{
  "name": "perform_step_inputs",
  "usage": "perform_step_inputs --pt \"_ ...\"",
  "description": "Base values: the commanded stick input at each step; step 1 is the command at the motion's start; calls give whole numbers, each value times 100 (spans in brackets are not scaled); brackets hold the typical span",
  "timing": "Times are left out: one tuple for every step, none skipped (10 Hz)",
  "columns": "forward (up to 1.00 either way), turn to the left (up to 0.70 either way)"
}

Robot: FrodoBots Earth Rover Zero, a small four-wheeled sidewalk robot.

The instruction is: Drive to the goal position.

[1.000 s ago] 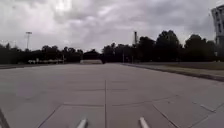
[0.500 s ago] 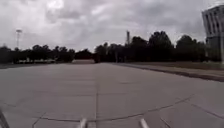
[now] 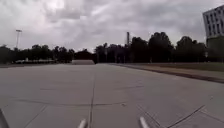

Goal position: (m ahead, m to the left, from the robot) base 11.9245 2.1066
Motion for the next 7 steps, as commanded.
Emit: perform_step_inputs --pt "70 0" --pt "70 0" --pt "70 0" --pt "70 0" --pt "70 0" --pt "70 0" --pt "70 0"
